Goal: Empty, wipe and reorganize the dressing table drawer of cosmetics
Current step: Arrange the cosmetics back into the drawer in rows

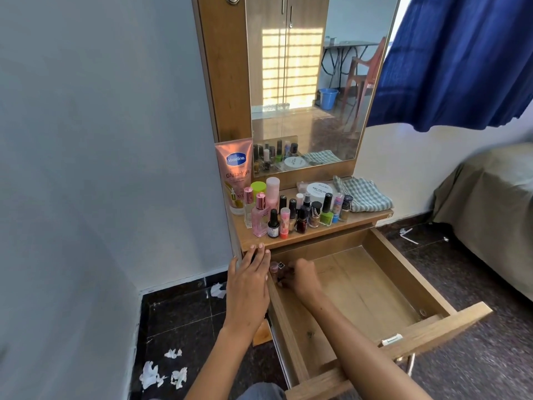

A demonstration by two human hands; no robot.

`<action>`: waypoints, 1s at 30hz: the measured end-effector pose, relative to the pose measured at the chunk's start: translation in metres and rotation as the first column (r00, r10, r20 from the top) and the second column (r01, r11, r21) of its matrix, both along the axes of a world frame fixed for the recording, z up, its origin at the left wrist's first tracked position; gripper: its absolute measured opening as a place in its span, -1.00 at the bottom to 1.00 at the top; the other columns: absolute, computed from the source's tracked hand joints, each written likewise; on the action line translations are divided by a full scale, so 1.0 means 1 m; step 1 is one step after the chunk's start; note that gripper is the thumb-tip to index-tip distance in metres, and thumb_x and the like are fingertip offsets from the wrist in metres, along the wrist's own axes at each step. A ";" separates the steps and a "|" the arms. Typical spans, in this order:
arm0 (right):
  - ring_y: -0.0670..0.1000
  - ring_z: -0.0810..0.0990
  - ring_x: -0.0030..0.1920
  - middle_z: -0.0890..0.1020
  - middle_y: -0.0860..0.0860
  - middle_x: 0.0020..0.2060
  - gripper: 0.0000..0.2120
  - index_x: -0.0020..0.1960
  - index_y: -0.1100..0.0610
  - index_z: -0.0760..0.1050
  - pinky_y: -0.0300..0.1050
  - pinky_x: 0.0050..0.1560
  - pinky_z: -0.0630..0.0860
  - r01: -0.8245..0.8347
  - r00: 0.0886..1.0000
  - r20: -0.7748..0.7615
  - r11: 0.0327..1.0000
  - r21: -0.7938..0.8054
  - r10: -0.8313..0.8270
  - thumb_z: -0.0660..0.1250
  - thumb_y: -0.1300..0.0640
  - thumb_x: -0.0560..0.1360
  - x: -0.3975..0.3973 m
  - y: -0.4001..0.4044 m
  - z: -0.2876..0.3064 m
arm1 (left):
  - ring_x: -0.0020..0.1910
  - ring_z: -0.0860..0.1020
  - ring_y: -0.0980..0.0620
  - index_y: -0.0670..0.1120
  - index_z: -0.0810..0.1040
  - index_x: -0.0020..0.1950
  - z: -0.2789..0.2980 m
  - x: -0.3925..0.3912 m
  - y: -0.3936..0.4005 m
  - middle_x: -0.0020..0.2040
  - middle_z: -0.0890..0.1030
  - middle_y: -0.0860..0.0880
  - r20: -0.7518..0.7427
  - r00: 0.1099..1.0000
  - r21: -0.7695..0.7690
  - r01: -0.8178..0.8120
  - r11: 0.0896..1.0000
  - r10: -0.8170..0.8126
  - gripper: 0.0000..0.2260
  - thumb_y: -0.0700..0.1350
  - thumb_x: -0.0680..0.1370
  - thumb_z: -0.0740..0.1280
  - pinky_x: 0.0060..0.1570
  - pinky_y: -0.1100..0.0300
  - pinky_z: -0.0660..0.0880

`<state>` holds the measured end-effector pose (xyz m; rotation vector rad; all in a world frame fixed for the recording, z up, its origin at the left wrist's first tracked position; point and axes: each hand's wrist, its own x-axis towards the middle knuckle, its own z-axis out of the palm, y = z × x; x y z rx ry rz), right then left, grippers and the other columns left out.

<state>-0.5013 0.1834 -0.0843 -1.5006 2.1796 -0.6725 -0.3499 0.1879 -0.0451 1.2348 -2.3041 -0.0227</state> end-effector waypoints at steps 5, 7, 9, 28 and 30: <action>-0.02 0.63 0.04 0.67 -0.03 0.00 -0.71 0.11 0.07 0.61 -0.11 0.04 0.57 0.107 0.987 -0.117 0.994 -0.003 -0.107 0.47 0.21 0.40 -0.012 0.011 0.021 | 0.32 0.44 0.03 -0.06 0.44 0.37 0.015 0.000 -0.004 0.31 0.52 -0.01 -0.051 0.998 0.015 0.026 1.000 -0.026 -0.61 -0.21 0.54 0.31 0.33 -0.03 0.30; -0.05 0.63 0.02 0.68 -0.06 0.00 -0.73 0.10 0.04 0.62 -0.13 0.01 0.56 0.137 0.981 -0.126 0.987 -0.079 -0.146 0.48 0.18 0.41 -0.016 0.019 0.028 | 0.14 0.54 0.01 -0.08 0.46 0.36 0.026 -0.003 -0.006 0.16 0.60 -0.02 -0.127 0.991 -0.040 0.039 0.998 -0.044 -0.59 -0.24 0.50 0.35 0.16 0.02 0.43; -0.10 0.63 -0.04 0.68 -0.08 -0.02 -0.78 0.07 0.03 0.63 -0.21 -0.07 0.54 0.151 0.980 -0.106 0.976 -0.159 -0.169 0.47 0.14 0.42 -0.016 0.025 0.033 | 0.00 0.54 -0.02 -0.10 0.44 0.36 0.036 -0.011 -0.008 0.04 0.60 -0.04 -0.170 0.984 -0.130 0.023 0.991 -0.046 -0.56 -0.24 0.48 0.37 0.01 0.08 0.47; -0.20 0.61 -0.18 0.63 -0.13 -0.07 -0.66 0.13 0.06 0.57 -0.27 -0.18 0.57 0.107 0.993 0.113 0.704 -0.702 -0.038 0.52 0.08 0.38 -0.012 0.025 0.042 | -0.06 0.48 0.02 -0.07 0.59 -0.03 0.060 -0.044 -0.030 -0.11 0.60 -0.01 -0.254 0.959 -0.320 0.042 0.946 -0.129 -0.84 -0.14 0.43 0.48 -0.13 0.18 0.37; -0.18 0.61 -0.15 0.62 -0.13 -0.02 -0.63 0.17 0.07 0.55 -0.27 -0.17 0.56 0.061 0.995 0.100 0.684 -0.727 0.018 0.48 0.08 0.39 -0.010 0.023 0.044 | -0.12 0.45 0.06 -0.06 0.60 -0.05 0.059 -0.043 -0.026 -0.17 0.59 0.02 -0.262 0.949 -0.321 0.087 0.943 -0.176 -0.89 -0.13 0.45 0.46 -0.18 0.18 0.39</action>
